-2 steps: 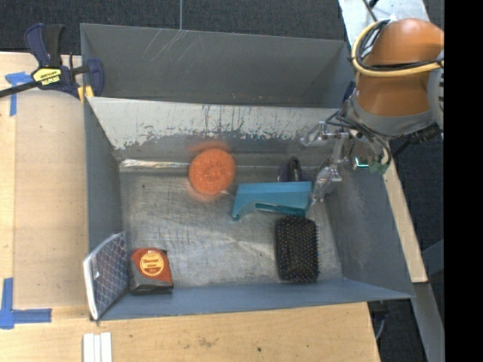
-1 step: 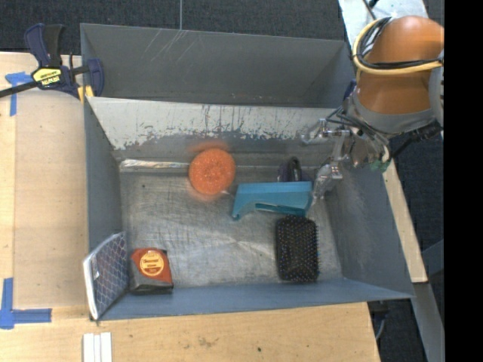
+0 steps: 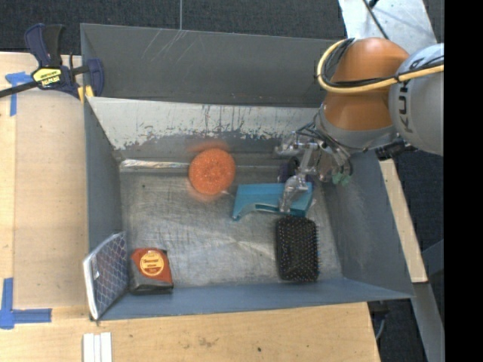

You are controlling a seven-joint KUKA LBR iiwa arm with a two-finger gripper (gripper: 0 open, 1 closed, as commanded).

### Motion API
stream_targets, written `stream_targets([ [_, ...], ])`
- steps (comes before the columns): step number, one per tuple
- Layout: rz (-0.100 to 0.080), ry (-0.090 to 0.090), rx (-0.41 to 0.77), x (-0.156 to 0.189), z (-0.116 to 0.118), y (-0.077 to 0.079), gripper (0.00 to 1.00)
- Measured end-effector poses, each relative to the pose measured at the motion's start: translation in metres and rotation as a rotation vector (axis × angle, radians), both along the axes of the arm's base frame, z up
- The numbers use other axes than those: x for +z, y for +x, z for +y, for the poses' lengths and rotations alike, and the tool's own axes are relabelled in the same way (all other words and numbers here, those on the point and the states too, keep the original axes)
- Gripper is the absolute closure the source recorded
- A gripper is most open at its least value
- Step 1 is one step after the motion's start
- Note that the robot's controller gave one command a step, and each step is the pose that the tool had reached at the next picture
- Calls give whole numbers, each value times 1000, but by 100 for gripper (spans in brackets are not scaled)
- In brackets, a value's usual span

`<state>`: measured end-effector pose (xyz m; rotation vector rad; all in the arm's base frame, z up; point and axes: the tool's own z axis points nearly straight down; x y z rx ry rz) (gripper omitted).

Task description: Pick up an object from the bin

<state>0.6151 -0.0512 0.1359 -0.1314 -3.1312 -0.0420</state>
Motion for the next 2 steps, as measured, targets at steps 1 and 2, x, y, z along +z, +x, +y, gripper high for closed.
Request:
stream_targets([
  [1, -9, -19, 8, -7, -7, -3, 0],
  [2, -8, -27, -54, -5, 4, -1, 0],
])
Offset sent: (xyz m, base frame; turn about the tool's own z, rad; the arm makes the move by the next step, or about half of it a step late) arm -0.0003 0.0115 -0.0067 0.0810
